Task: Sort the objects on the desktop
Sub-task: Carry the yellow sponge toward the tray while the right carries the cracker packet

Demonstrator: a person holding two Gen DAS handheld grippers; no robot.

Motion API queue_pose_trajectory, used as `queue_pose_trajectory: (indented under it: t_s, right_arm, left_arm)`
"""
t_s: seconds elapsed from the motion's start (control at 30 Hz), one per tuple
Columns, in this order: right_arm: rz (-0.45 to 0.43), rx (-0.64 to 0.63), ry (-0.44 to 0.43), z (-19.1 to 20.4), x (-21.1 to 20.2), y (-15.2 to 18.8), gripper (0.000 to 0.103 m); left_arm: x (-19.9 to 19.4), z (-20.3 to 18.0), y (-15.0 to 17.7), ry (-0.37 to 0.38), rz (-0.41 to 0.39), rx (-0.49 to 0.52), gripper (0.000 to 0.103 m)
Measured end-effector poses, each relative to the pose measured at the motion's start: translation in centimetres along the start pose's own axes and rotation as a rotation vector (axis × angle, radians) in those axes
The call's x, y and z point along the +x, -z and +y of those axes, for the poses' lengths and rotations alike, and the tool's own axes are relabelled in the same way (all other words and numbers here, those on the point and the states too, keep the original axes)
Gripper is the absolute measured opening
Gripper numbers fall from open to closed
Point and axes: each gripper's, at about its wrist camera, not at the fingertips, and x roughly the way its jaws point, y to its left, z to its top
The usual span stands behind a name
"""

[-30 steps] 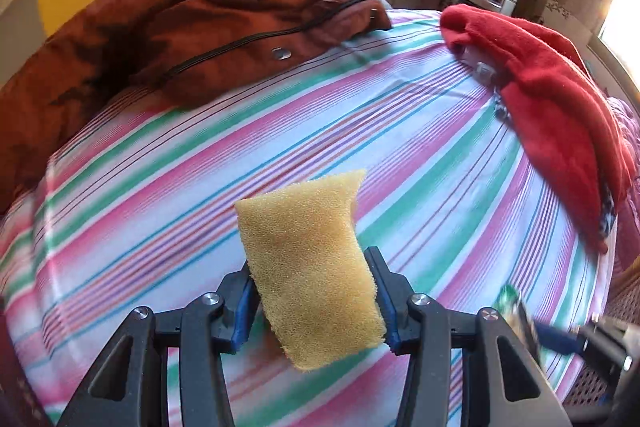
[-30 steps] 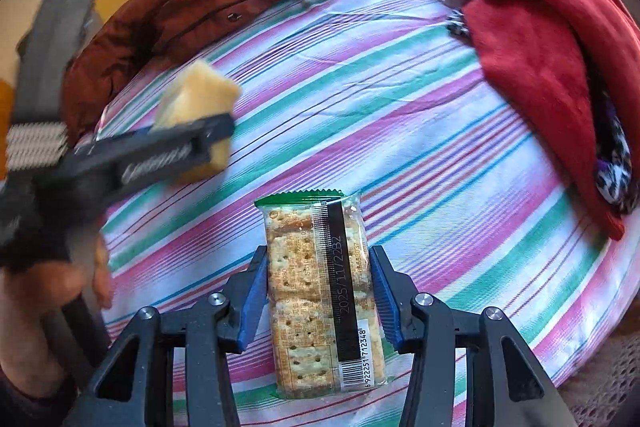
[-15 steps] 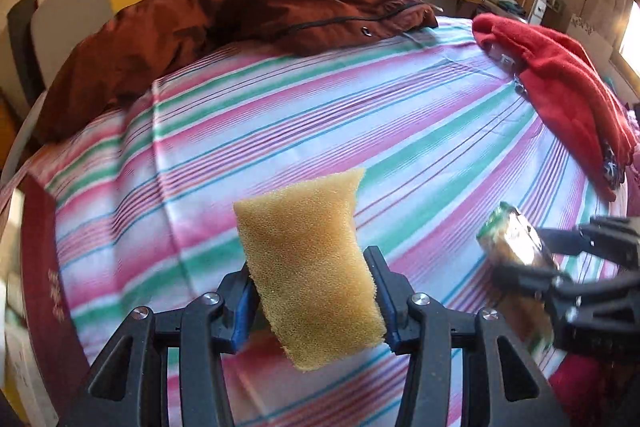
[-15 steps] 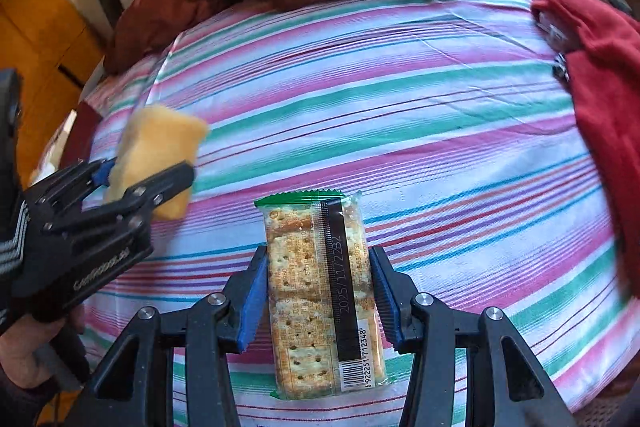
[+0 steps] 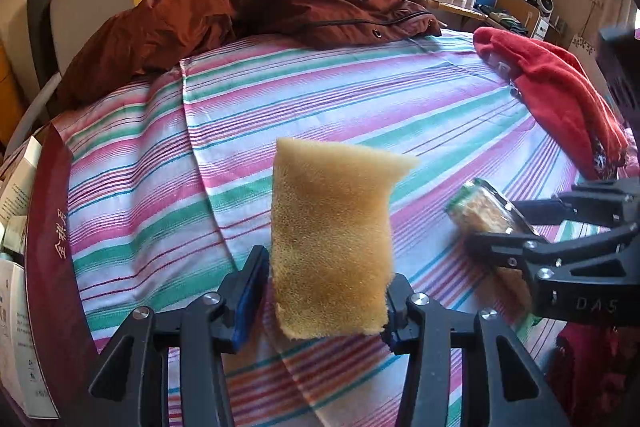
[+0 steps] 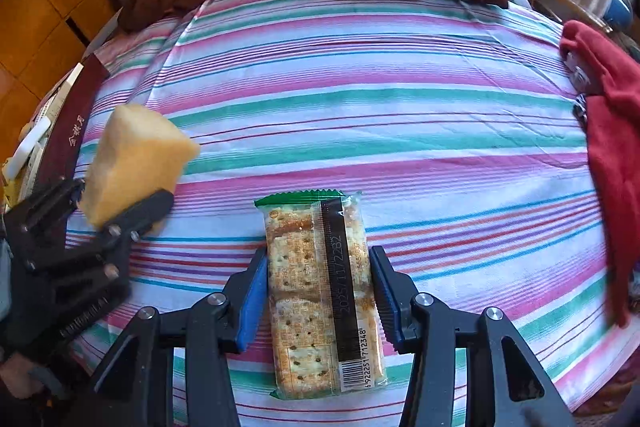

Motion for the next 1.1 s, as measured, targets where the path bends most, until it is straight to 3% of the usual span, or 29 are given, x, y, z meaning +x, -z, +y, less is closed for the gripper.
queue_pose_trajectory:
  t_s: [0.23,0.37,0.53,0.73,0.87,1.0,1.1]
  right_arm:
    - [-0.058,0.022,0.032,1.8,1.4,-2.0,0.049]
    - [-0.07,-0.011,0.062,2.4,2.3,-2.4,0.05]
    - [-0.058,0.032,-0.004,0.7,1.8,-2.5,0.066]
    - [-0.04,0.033,-0.014,-0.8,1.0,-1.9,0.068]
    - [-0.026,0.001,0.003,-0.8,0.5,-1.1,0.068]
    - [-0.02,-0.074,0.068,0.1,0.5,-0.6,0.05]
    - [-0.023,-0.079,0.069,0.0,0.4,-0.5,0.049]
  left_arm:
    - [-0.1,0.0,0.4,0.0,-0.021,0.011,0.051]
    - [-0.2,0.4,0.3,0.038,-0.014,-0.021,0.053]
    - [-0.5,1.1,0.2,0.077,-0.004,-0.073,0.055]
    - [-1.3,1.6,0.2,0.087,-0.006,-0.101,0.055]
    - [-1.8,1.8,-0.5,0.073,-0.023,-0.097,0.055]
    - [-1.4,1.8,-1.7,0.057,-0.017,-0.079,0.054]
    - [-0.8,1.6,-2.1,0.056,-0.003,-0.063,0.042]
